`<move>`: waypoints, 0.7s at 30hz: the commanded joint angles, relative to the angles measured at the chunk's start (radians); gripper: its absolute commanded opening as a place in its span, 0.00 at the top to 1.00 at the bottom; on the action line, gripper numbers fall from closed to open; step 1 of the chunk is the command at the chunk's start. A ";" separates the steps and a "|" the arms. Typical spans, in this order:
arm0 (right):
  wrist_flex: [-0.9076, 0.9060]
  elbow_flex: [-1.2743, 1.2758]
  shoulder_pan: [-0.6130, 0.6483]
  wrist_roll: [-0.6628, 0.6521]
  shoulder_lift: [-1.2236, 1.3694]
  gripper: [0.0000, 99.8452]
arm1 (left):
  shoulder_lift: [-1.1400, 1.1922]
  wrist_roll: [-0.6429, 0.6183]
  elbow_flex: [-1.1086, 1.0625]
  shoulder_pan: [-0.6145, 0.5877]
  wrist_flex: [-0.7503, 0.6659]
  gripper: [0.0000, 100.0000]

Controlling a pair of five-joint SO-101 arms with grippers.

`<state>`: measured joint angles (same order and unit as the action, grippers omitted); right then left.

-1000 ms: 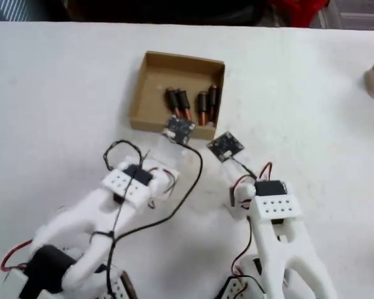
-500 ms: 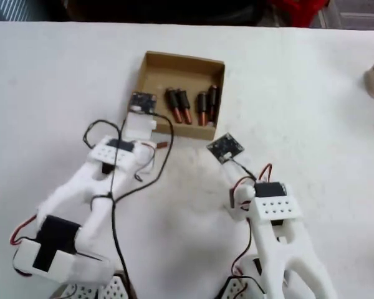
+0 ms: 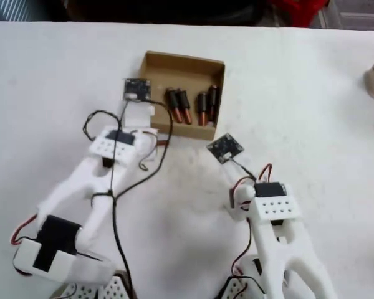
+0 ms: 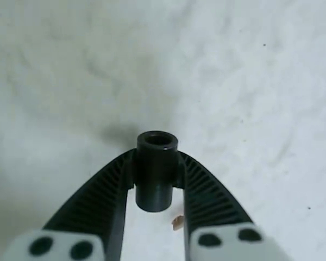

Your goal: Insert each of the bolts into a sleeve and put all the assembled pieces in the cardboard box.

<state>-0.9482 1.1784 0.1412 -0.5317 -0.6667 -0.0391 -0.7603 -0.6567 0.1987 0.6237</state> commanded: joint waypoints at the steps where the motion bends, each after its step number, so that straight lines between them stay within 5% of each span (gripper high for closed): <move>1: 0.012 -0.006 -0.001 0.000 -0.022 0.98 | -0.056 -0.080 0.041 0.059 -0.008 0.74; 21: 0.012 -0.005 -0.001 -0.057 -0.024 0.98 | 0.122 -0.308 0.092 -0.054 -0.098 0.66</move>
<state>-0.9482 1.1784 0.1412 -0.5455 -0.6667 0.0852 -1.0334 -0.6107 0.1542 0.5746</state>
